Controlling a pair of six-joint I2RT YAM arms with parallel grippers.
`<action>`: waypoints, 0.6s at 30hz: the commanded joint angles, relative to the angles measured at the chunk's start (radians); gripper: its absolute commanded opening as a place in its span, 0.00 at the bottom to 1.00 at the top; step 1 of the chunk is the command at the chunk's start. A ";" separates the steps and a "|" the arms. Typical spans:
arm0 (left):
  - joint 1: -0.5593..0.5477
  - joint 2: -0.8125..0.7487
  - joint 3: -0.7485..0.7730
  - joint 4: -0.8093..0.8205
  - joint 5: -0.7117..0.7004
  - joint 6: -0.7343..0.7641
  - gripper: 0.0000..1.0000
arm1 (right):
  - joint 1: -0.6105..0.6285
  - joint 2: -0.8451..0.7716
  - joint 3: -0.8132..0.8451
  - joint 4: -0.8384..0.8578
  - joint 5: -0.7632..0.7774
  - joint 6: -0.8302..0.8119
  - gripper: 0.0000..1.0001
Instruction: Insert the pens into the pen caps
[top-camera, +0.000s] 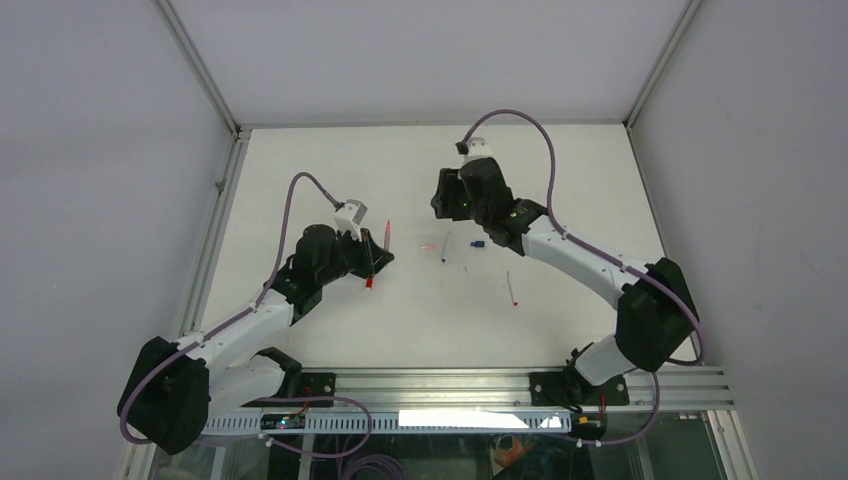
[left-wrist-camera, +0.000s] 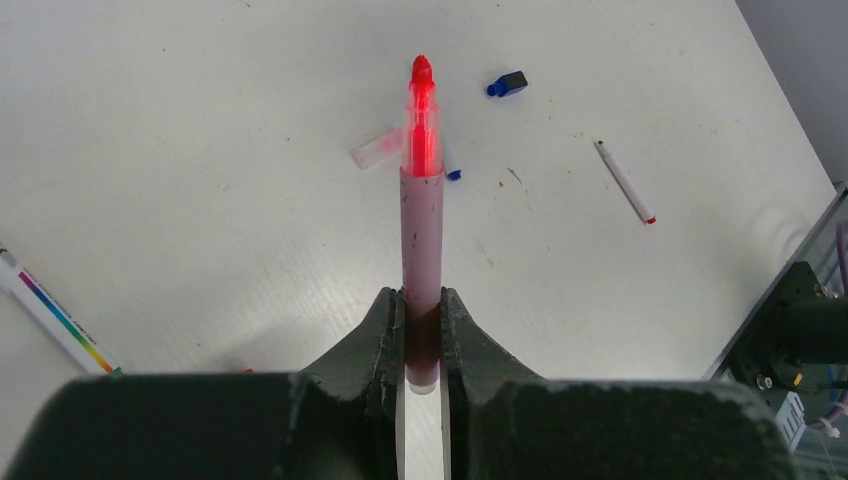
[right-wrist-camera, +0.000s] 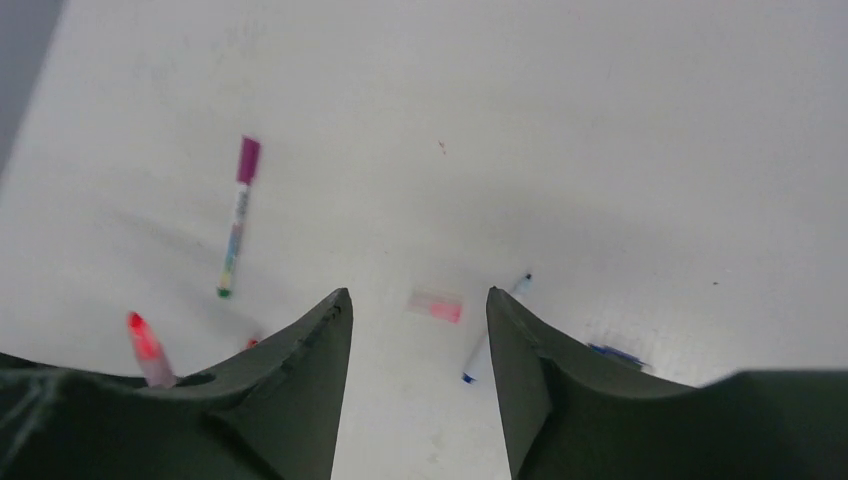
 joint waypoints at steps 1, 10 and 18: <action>-0.002 -0.058 -0.012 -0.027 -0.025 0.043 0.00 | -0.023 0.069 0.098 -0.201 -0.232 -0.393 0.54; -0.002 -0.131 0.022 -0.095 -0.021 0.061 0.00 | -0.026 0.184 0.154 -0.306 -0.320 -0.844 0.51; -0.002 -0.210 -0.005 -0.131 -0.029 0.047 0.00 | -0.006 0.231 0.083 -0.139 -0.388 -0.916 0.52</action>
